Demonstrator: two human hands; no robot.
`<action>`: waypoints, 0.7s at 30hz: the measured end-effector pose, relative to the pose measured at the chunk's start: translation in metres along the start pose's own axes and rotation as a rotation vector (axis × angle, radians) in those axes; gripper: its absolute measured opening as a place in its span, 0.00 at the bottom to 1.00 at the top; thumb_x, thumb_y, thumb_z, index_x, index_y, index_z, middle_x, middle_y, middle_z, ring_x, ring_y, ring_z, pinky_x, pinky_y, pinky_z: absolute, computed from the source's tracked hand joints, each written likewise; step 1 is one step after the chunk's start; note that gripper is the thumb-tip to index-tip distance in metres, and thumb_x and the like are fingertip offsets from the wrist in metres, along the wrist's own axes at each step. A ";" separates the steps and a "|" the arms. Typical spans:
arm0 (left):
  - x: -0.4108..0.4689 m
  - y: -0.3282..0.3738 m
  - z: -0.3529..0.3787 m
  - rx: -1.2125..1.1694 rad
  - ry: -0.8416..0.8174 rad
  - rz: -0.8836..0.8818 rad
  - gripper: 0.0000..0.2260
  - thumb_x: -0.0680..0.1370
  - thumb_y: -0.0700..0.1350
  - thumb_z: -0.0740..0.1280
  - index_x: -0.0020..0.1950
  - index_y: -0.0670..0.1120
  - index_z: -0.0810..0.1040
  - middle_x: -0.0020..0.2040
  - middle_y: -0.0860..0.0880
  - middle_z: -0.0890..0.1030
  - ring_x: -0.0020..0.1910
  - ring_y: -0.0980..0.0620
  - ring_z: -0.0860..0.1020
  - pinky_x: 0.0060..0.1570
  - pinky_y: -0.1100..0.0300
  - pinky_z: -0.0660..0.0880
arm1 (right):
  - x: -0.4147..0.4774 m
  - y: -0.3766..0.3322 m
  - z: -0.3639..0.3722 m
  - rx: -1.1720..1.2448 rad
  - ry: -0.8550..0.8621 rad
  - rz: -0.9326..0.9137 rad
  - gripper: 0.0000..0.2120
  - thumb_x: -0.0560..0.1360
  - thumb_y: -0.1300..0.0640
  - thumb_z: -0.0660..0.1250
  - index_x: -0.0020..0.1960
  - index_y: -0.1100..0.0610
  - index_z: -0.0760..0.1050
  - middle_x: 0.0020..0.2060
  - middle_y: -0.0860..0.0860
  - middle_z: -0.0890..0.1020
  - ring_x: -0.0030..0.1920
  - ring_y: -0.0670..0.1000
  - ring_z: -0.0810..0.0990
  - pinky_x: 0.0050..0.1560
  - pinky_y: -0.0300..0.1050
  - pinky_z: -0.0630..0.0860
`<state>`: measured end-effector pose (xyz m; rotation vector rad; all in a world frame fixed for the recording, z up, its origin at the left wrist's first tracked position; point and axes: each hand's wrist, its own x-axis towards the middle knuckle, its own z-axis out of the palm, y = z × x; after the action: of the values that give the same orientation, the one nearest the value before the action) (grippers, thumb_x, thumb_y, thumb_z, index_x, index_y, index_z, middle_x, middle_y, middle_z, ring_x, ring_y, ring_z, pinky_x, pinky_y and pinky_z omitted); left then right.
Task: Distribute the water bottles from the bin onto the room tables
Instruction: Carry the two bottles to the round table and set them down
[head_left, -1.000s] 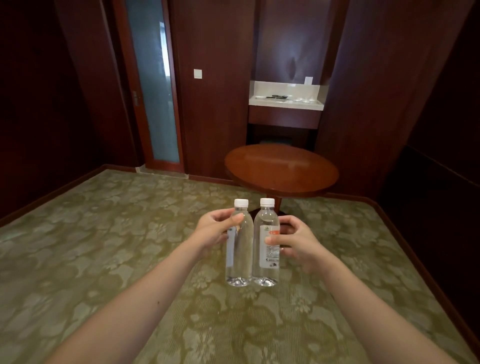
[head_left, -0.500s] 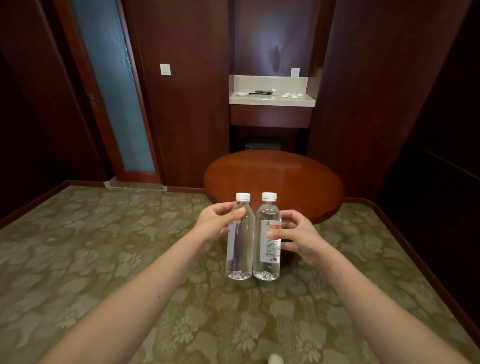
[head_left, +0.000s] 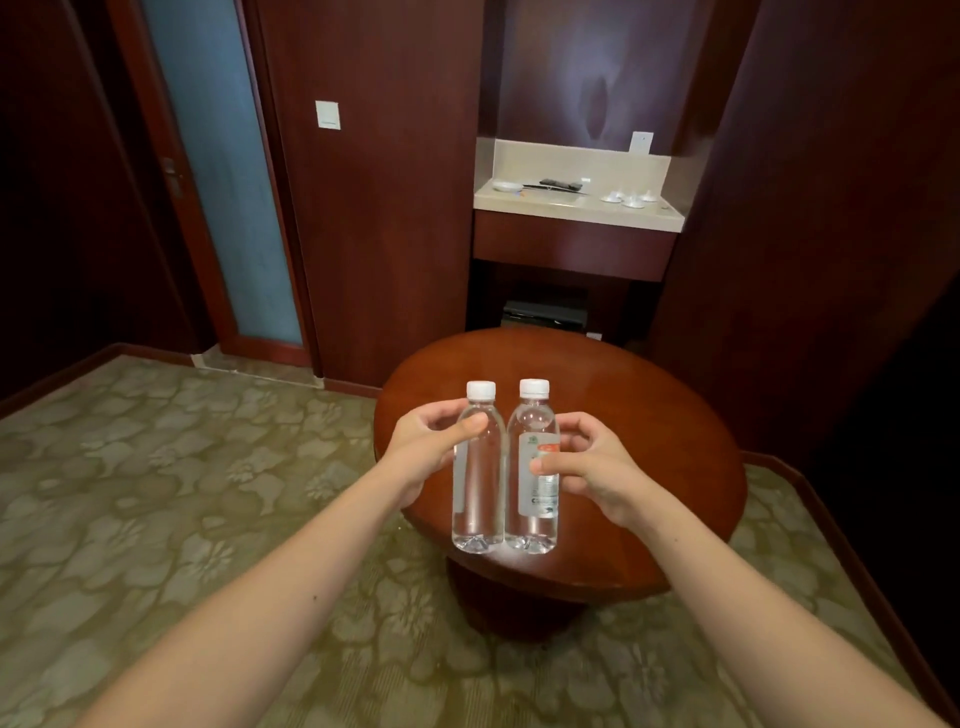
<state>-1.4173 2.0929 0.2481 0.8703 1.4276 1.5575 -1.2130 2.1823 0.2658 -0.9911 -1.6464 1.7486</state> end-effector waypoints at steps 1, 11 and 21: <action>0.018 -0.003 0.001 0.007 0.006 -0.005 0.29 0.58 0.58 0.80 0.56 0.51 0.83 0.54 0.50 0.85 0.56 0.49 0.82 0.61 0.44 0.76 | 0.017 0.000 -0.005 0.003 -0.001 0.007 0.26 0.65 0.73 0.76 0.59 0.60 0.74 0.48 0.55 0.84 0.48 0.55 0.85 0.38 0.42 0.81; 0.244 -0.041 -0.008 0.079 0.003 -0.013 0.23 0.68 0.47 0.79 0.61 0.45 0.81 0.56 0.47 0.84 0.58 0.46 0.81 0.63 0.46 0.76 | 0.224 0.019 -0.038 0.031 0.113 0.032 0.27 0.64 0.75 0.75 0.59 0.60 0.73 0.46 0.52 0.85 0.45 0.52 0.84 0.43 0.47 0.81; 0.431 -0.081 -0.015 0.136 -0.093 -0.112 0.23 0.69 0.39 0.77 0.63 0.42 0.78 0.57 0.46 0.83 0.58 0.48 0.81 0.61 0.52 0.77 | 0.405 0.061 -0.062 0.115 0.240 0.117 0.29 0.62 0.79 0.74 0.57 0.57 0.72 0.48 0.52 0.83 0.49 0.55 0.81 0.49 0.53 0.78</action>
<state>-1.6004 2.4792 0.1480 0.9146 1.5015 1.3326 -1.3944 2.5345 0.1465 -1.2114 -1.3478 1.7021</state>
